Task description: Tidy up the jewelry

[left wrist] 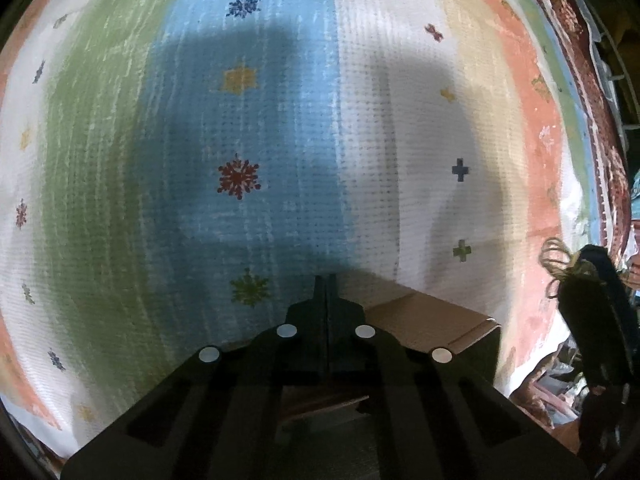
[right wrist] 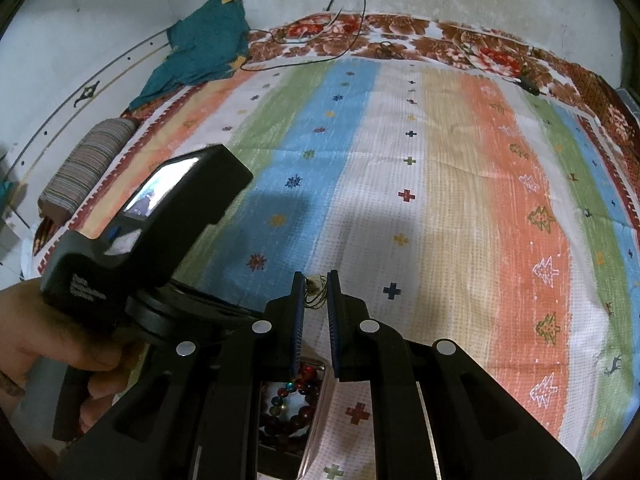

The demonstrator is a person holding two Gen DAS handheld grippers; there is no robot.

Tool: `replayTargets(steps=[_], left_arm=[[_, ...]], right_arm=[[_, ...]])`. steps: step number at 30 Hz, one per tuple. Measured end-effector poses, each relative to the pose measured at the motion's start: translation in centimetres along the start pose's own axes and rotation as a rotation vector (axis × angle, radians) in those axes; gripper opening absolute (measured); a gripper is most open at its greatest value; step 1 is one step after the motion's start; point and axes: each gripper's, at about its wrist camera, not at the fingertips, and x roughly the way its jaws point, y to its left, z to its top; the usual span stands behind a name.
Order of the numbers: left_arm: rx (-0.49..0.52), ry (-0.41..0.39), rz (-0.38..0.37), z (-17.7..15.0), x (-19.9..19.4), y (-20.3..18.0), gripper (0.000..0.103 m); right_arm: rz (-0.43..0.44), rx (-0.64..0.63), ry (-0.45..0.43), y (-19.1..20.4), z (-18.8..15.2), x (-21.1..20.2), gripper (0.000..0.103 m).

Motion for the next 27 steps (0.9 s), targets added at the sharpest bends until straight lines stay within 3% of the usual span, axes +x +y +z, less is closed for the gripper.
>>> replayTargets(steps=[10, 16, 19, 21, 27], left_arm=[[-0.013, -0.068, -0.049, 0.2, -3.8, 1.9, 0.0], [-0.025, -0.019, -0.046, 0.2, -2.7, 2.6, 0.001], [-0.03, 0.011, -0.013, 0.2, -1.8, 2.8, 0.01], [-0.037, 0.023, -0.016, 0.3, -1.2, 2.9, 0.025], [-0.038, 0.047, 0.034, 0.2, 0.2, 2.4, 0.029]], right_arm=[[0.003, -0.003, -0.002, 0.0, 0.1, -0.1, 0.012], [0.005, -0.002, -0.002, 0.1, 0.2, -0.2, 0.012], [0.007, 0.003, -0.002, 0.1, 0.3, -0.2, 0.012], [0.009, 0.005, -0.003, 0.1, 0.3, -0.2, 0.012], [0.007, 0.005, -0.004, 0.1, 0.3, -0.2, 0.012]])
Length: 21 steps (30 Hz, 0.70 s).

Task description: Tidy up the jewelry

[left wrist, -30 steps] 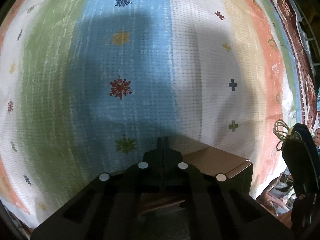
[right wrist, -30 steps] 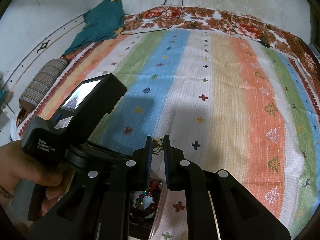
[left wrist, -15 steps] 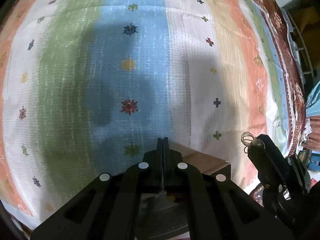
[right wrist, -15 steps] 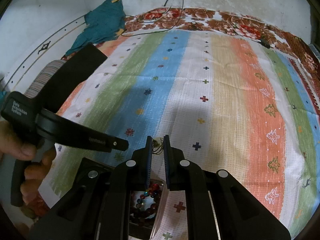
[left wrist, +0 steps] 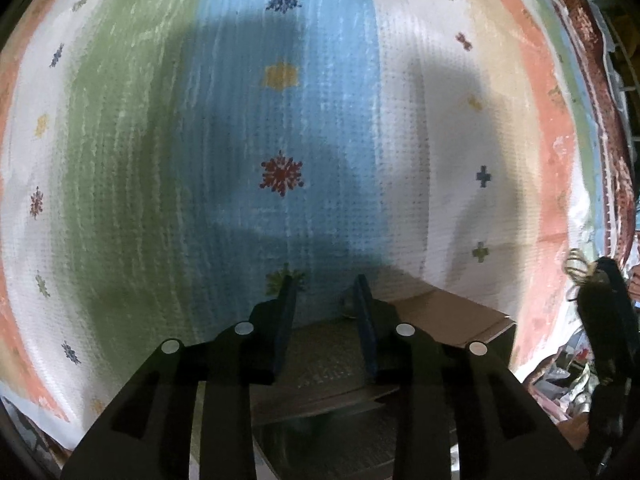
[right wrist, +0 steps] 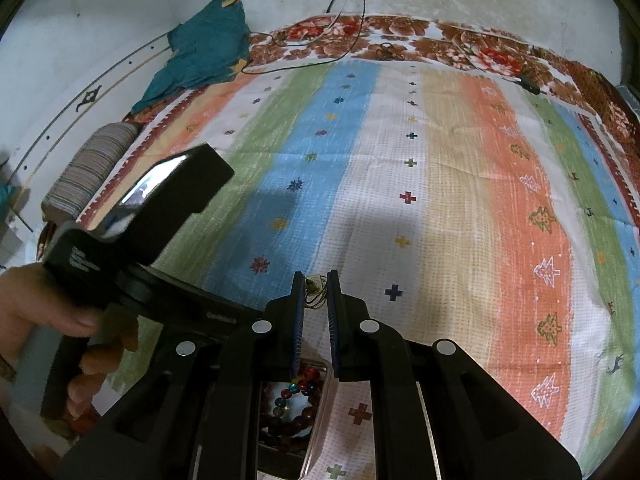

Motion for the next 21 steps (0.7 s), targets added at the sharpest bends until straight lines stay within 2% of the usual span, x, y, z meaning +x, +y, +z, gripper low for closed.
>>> replayTargets(steps=[4, 9, 21], left_arm=[[-0.005, 0.017, 0.003, 0.0, 1.4, -1.1, 0.029], [-0.036, 0.009, -0.014, 0.0, 2.1, -1.4, 0.035], [-0.101, -0.044, -0.005, -2.0, 2.9, -1.2, 0.033]], right_arm=[[-0.012, -0.01, 0.004, 0.1, 0.0, 0.2, 0.012], [-0.021, -0.024, 0.005, 0.2, 0.0, 0.4, 0.012], [-0.004, -0.038, 0.036, 0.4, -0.4, 1.2, 0.012]])
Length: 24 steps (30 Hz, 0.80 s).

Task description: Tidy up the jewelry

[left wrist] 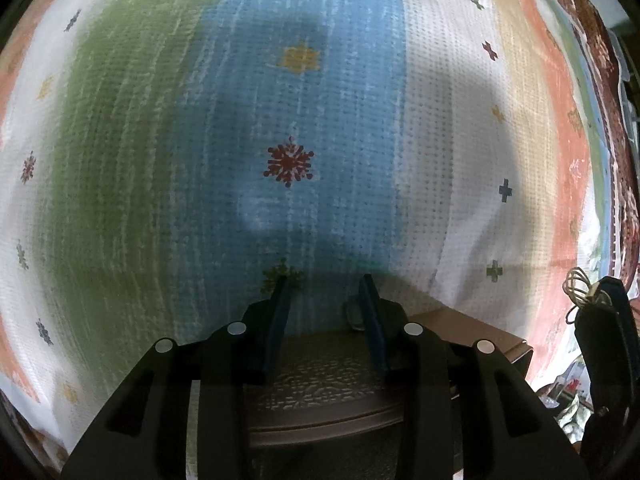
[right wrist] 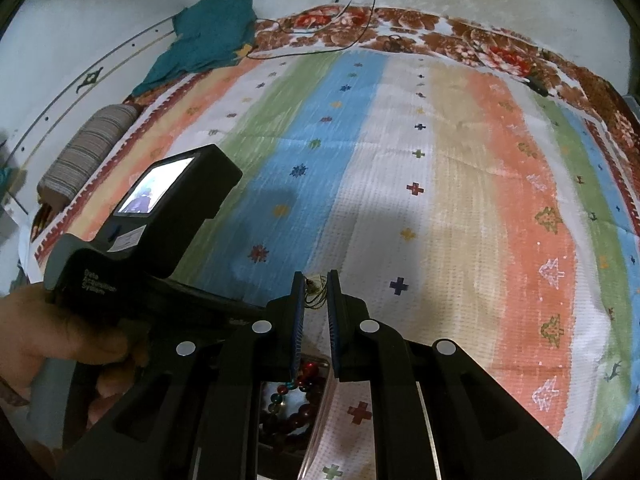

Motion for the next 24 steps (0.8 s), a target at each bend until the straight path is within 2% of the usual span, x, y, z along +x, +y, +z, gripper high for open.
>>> replayTargets(steps=[1, 2, 3, 9, 16, 24], left_arm=[[-0.003, 0.0, 0.007, -0.1, 0.0, 0.1, 0.028], [-0.011, 0.001, 0.031, -0.3, 0.1, 0.1, 0.016], [-0.013, 0.0, 0.051, -0.1, 0.1, 0.4, 0.009], [0.0, -0.003, 0.052, -0.4, -0.5, 0.8, 0.0], [0.018, -0.003, 0.049, -0.4, -1.0, 1.8, 0.0], [0.052, -0.039, 0.064, -0.1, -2.3, 0.7, 0.0]], right_arm=[[0.003, 0.001, 0.001, -0.1, 0.0, 0.0, 0.012], [0.005, 0.002, 0.002, -0.1, 0.0, -0.1, 0.012], [0.008, 0.003, 0.002, -0.2, 0.0, -0.2, 0.012], [0.025, 0.006, 0.002, -0.5, 0.0, -0.5, 0.012], [0.044, 0.0, 0.0, -0.5, 0.0, -0.8, 0.012], [0.049, 0.004, 0.0, -0.7, 0.1, -1.0, 0.012]])
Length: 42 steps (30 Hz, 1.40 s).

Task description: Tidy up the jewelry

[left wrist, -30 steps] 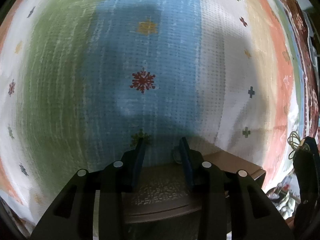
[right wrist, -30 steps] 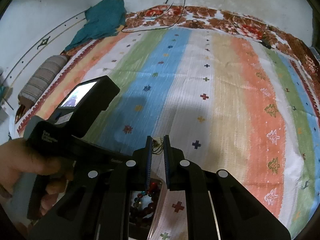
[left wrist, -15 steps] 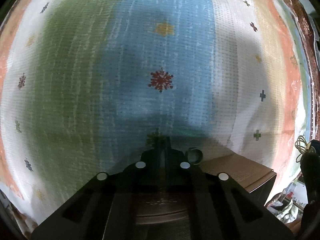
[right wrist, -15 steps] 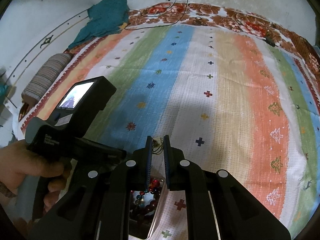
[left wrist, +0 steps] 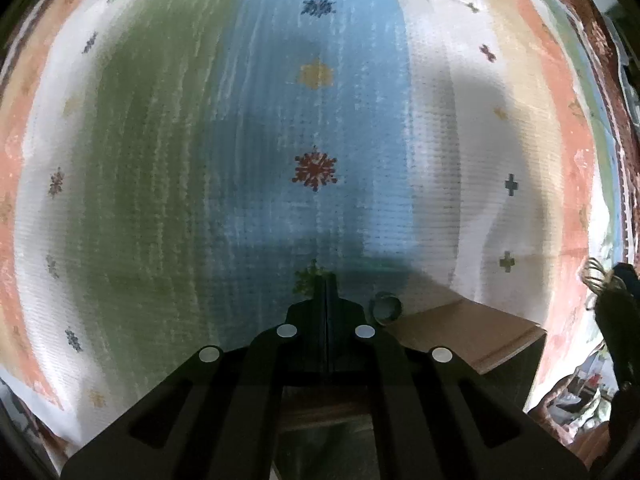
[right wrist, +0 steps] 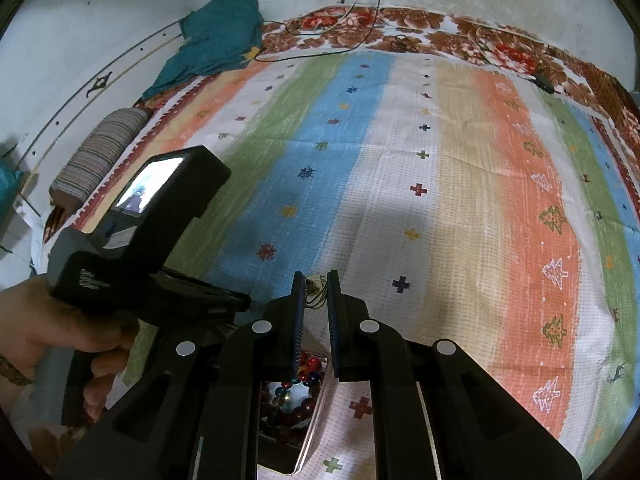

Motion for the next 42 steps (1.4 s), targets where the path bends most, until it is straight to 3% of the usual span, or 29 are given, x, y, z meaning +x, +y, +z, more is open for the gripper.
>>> replayTargets(steps=[4, 8, 14, 24, 25, 27, 30, 42], left_arm=[[0.016, -0.024, 0.01, -0.4, -1.1, 0.0, 0.0], [0.054, -0.082, 0.073, -1.2, -2.6, -0.4, 0.0], [0.09, -0.141, 0.087, -2.0, -4.7, -0.8, 0.0], [0.078, -0.086, 0.051, -1.6, -4.0, -0.3, 0.0], [0.08, -0.078, 0.046, -1.5, -3.8, -0.5, 0.002], [0.083, -0.076, 0.052, -1.4, -3.7, -0.4, 0.02], [0.097, -0.086, 0.052, -1.0, -3.5, -0.8, 0.032], [0.07, -0.002, -0.037, 1.7, -1.5, -2.4, 0.046]], right_arm=[[-0.001, 0.001, 0.0, 0.0, 0.0, 0.0, 0.012], [0.003, -0.001, 0.002, 0.1, 0.0, 0.0, 0.012], [0.008, 0.0, 0.009, 0.1, -0.1, 0.3, 0.012], [0.014, 0.004, 0.008, -0.2, -0.1, 0.2, 0.012], [0.014, 0.004, 0.008, -0.2, -0.1, 0.2, 0.012], [0.014, 0.003, 0.01, -0.1, -0.1, 0.2, 0.012], [0.019, -0.001, 0.014, -0.1, -0.2, 0.2, 0.012], [0.022, 0.004, 0.025, -0.4, -0.1, 0.4, 0.012]])
